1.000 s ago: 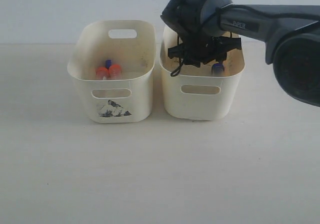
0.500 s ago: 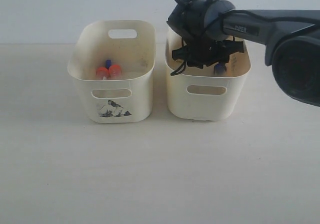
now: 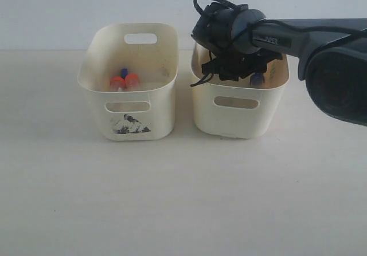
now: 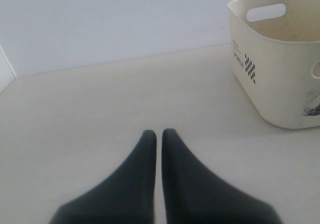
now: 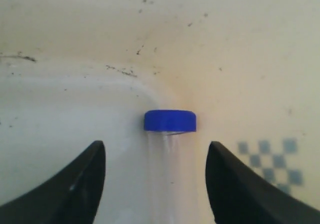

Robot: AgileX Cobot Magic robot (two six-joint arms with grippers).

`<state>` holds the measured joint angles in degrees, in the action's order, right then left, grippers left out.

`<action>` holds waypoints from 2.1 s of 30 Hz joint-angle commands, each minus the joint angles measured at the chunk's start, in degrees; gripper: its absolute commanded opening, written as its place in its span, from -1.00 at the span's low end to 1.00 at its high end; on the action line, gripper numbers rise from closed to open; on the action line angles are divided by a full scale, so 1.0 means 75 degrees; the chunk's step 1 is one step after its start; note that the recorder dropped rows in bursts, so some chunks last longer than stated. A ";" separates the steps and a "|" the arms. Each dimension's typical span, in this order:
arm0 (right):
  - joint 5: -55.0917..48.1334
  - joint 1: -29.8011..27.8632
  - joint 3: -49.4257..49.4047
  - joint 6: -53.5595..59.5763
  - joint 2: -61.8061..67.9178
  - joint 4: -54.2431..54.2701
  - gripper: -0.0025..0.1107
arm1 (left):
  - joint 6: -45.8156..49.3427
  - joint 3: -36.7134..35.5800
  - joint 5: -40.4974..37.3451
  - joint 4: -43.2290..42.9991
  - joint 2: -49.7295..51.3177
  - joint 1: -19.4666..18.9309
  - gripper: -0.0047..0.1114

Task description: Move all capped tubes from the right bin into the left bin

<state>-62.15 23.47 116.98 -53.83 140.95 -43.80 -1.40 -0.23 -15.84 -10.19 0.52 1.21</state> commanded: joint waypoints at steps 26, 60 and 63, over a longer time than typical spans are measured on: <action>-0.0393 -0.0072 0.0034 0.0037 0.0033 -0.0055 0.04 | -0.0088 0.0031 0.0115 0.0008 -0.0015 -0.0009 -0.84; -0.1041 -0.0072 0.0034 0.0063 0.0473 0.0881 -0.95 | -0.0088 0.0031 0.0115 0.0008 -0.0015 -0.0009 -0.84; -0.1041 -0.0072 0.0034 0.0063 0.0377 0.0779 -0.96 | -0.0088 0.0031 0.0115 0.0008 -0.0015 -0.0009 -0.84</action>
<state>-70.66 23.37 117.61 -53.62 143.46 -39.24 -1.40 -0.23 -15.84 -10.19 0.52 1.21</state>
